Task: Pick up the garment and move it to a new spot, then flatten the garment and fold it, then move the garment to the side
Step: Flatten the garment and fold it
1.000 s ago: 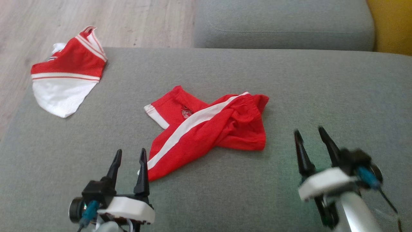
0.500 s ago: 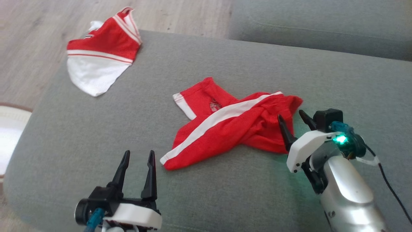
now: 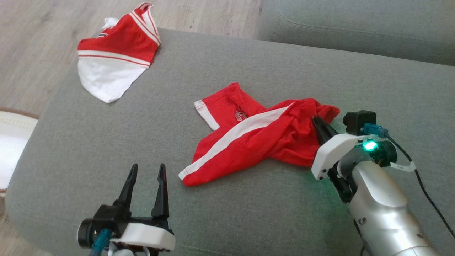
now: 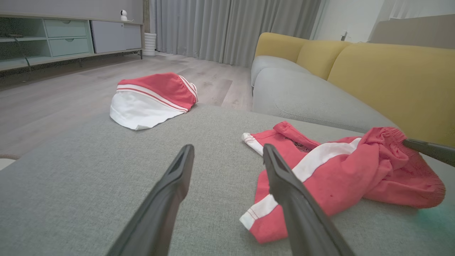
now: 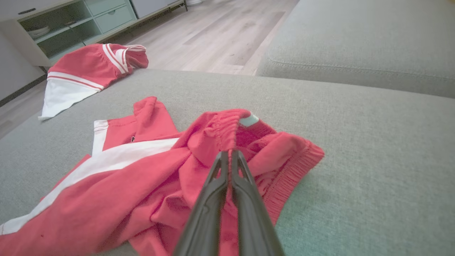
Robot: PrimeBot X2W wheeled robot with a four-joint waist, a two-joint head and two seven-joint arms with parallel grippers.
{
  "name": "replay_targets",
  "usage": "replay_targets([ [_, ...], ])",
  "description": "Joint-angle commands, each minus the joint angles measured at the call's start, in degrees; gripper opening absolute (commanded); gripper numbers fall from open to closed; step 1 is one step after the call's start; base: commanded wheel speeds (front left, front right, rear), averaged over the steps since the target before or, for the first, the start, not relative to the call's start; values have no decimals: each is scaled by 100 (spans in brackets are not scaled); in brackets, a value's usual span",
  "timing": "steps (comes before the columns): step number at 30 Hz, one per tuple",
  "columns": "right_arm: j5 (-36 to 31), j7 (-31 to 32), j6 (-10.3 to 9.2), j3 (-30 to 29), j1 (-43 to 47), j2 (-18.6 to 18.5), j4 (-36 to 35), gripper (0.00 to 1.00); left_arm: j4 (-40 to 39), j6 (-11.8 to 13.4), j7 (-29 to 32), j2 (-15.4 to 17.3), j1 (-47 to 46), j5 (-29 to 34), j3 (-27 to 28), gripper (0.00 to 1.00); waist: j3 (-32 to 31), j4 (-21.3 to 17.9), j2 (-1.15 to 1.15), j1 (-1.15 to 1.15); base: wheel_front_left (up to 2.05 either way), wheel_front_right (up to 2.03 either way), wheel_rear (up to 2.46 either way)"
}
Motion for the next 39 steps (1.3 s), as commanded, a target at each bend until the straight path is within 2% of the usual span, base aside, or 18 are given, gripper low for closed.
replay_targets([
  [1, 45, -121, -4, 145, -264, -4, -138, 0, -209, 39, -27, 102, -144, 16, 207, 100, -29, -37, 0, 0, 0, 0, 0],
  [7, 197, -693, -4, 239, -49, -4, -257, 0, -265, 106, -24, 159, -37, 1, 239, 100, -215, -266, 0, 0, 0, 0, 0],
  [12, 61, -1021, -4, -141, 916, -4, -703, 0, -366, 185, -1, 219, 140, -35, 270, 100, -389, -521, 0, 0, 0, 0, 0],
  [21, 103, -902, -4, -592, 2475, -4, -1882, 0, -500, 269, 7, 296, 347, -150, 387, 100, -438, -944, 0, 0, 0, 0, 0],
  [29, -2, -696, -4, -767, 2908, -4, -2222, 0, -453, 241, -3, 263, 343, -210, 368, 100, -430, -1058, 0, 0, 0, 0, 0],
  [30, -53, -685, -4, -780, 2931, -4, -2210, 23, -438, 232, -4, 258, 342, -218, 361, 100, -432, -1057, 0, 0, 0, 0, 0],
  [32, -69, -685, -4, -802, 2966, -4, -2198, 85, -399, 213, -6, 249, 340, -235, 349, 100, -435, -1045, 0, 0, 0, 0, 0],
  [33, -79, -686, -4, -809, 2978, -4, -2194, 100, -380, 204, -7, 244, 338, -245, 346, 100, -434, -1036, 0, 0, 0, 0, 0],
  [39, -136, -757, -4, -836, 2955, -4, -2361, 100, -303, 172, -22, 245, 352, -280, 368, 100, -454, -976, 0, 0, 0, 0, 0],
])
